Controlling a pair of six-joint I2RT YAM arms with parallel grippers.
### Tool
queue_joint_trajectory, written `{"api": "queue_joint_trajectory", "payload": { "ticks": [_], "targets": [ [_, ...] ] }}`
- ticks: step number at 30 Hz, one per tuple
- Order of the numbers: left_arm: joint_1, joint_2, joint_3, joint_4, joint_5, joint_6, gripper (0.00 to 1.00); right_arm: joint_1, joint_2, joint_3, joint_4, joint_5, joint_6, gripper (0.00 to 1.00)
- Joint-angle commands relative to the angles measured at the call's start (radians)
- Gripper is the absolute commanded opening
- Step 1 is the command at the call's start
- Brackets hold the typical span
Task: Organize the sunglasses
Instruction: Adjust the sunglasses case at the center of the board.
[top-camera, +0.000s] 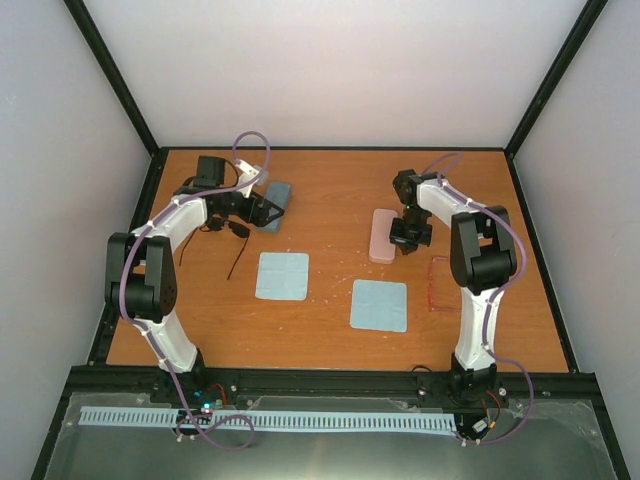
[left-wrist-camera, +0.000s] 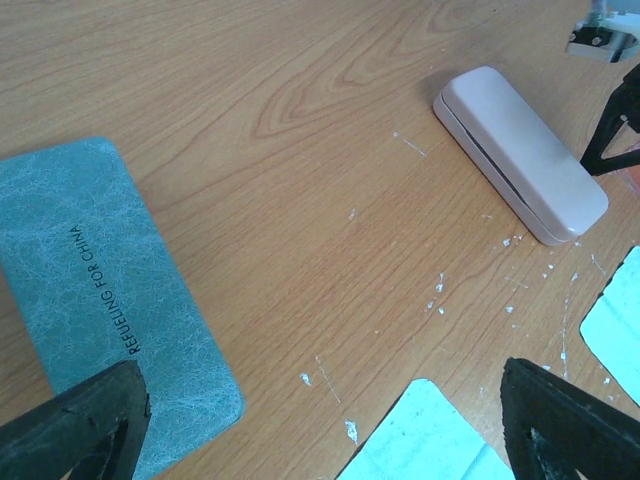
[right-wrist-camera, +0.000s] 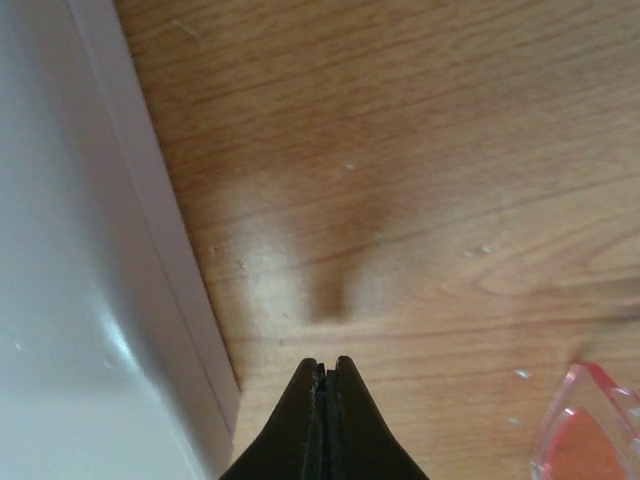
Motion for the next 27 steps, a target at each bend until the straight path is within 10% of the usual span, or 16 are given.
{"api": "queue_joint_trajectory", "payload": {
  "ticks": [1,19,27],
  "targets": [
    [-0.005,-0.03,0.002,-0.011,-0.011,0.014,0.95,0.03,0.037,0.005,0.053,-0.046,0.009,0.03],
    [-0.005,-0.046,-0.04,0.004,-0.016,-0.001,0.94,0.223,0.269,0.443,-0.006,-0.23,-0.196,0.13],
    [-0.005,-0.042,-0.023,-0.01,-0.04,0.02,0.94,0.222,0.141,0.496,-0.005,-0.08,-0.421,0.69]
  ]
}}
